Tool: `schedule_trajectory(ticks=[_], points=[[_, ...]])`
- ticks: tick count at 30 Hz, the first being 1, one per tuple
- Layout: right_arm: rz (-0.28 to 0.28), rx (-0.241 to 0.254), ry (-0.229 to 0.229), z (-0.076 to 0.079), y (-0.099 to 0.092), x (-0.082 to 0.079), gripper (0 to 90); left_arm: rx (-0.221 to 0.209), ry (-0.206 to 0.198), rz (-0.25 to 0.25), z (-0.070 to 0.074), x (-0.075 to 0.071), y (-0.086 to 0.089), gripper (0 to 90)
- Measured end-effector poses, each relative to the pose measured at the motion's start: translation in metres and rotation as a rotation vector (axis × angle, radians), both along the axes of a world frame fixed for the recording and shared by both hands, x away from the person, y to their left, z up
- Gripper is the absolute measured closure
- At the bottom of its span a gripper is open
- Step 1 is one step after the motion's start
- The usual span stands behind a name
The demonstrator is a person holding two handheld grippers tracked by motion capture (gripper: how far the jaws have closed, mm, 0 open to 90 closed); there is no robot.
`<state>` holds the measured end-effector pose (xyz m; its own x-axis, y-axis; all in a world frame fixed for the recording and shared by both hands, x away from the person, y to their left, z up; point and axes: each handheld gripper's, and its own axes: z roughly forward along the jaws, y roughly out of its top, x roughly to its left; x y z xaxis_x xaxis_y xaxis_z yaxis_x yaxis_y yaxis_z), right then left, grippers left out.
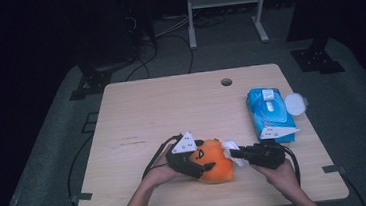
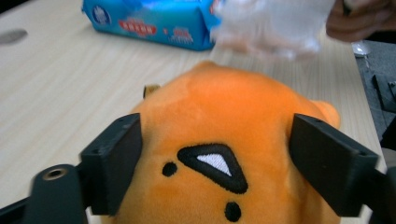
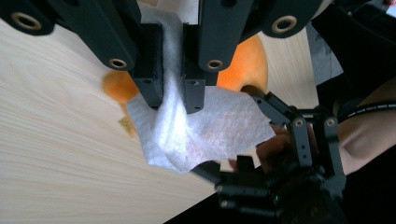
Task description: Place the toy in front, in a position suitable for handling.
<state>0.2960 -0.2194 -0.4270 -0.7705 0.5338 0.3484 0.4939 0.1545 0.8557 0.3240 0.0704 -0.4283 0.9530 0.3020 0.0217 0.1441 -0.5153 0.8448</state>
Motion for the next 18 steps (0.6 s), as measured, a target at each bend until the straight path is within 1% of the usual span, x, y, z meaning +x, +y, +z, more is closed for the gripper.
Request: schedule_trajectory(ticks=[1,2,4,5,6,8,9,11,13,15,18], points=[[-0.009,0.006,0.004,0.0,-0.003,-0.001,80.7,-0.003,0.018,0.001,-0.001,0.0,-0.001,20.9],[-0.014,0.011,0.003,0.0,-0.007,-0.001,80.7,0.012,0.023,0.007,-0.002,-0.001,-0.001,23.5],[-0.029,0.026,-0.001,0.001,-0.011,-0.002,80.6,0.04,0.017,0.019,-0.002,-0.002,-0.003,31.6],[-0.033,0.035,-0.007,0.002,-0.013,-0.002,80.6,0.047,0.019,0.023,-0.001,-0.003,-0.003,36.2],[-0.035,0.044,-0.009,0.003,-0.015,-0.002,80.6,0.045,0.023,0.024,-0.001,-0.003,-0.003,38.9],[-0.038,0.049,-0.016,0.004,-0.016,-0.002,80.6,0.033,0.047,0.007,0.001,-0.002,-0.001,43.5],[-0.043,0.05,-0.018,0.005,-0.017,-0.002,80.6,0.018,0.046,0.015,0.002,-0.001,0.001,45.4],[-0.052,0.058,-0.022,0.004,-0.019,-0.002,80.6,-0.007,0.038,0.015,0.002,-0.001,0.003,47.4],[-0.062,0.067,-0.016,0.004,-0.021,-0.001,80.4,-0.029,0.02,0.015,0.004,0.0,0.006,48.8],[-0.071,0.078,-0.014,0.003,-0.023,0.0,80.4,-0.056,0.018,0.025,0.007,0.001,0.008,49.6],[-0.069,0.077,-0.015,0.003,-0.024,0.001,80.4,-0.06,0.003,0.035,0.011,0.001,0.009,50.8]])
